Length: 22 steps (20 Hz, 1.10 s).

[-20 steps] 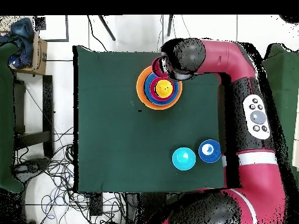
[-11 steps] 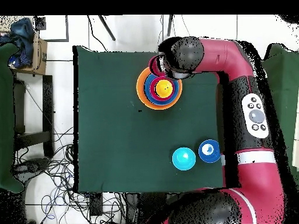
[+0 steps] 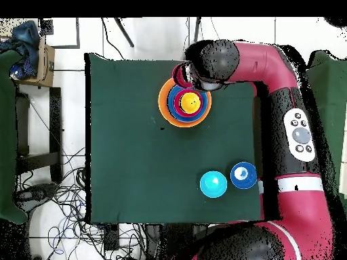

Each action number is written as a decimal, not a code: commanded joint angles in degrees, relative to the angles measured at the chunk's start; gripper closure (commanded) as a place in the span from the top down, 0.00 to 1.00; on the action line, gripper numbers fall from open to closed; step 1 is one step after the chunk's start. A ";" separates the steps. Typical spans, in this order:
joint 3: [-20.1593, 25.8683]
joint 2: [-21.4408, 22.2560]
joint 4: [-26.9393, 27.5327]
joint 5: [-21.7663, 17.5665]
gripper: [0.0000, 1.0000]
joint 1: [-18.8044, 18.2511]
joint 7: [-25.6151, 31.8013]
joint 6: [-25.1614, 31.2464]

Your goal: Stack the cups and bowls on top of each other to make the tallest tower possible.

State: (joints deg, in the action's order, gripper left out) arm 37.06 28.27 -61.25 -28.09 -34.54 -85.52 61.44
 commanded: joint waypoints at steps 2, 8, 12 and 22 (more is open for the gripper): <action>2.13 1.58 -2.73 -0.37 0.00 0.59 16.16 6.26; 2.16 1.98 -3.61 -0.15 0.00 0.23 16.45 6.17; 1.63 1.34 -3.80 -0.90 0.00 0.66 16.54 5.73; 1.16 1.20 -4.30 -1.47 0.00 0.97 16.97 6.40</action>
State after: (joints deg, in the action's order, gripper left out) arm 37.22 30.27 -61.38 -27.44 -34.62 -85.52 61.44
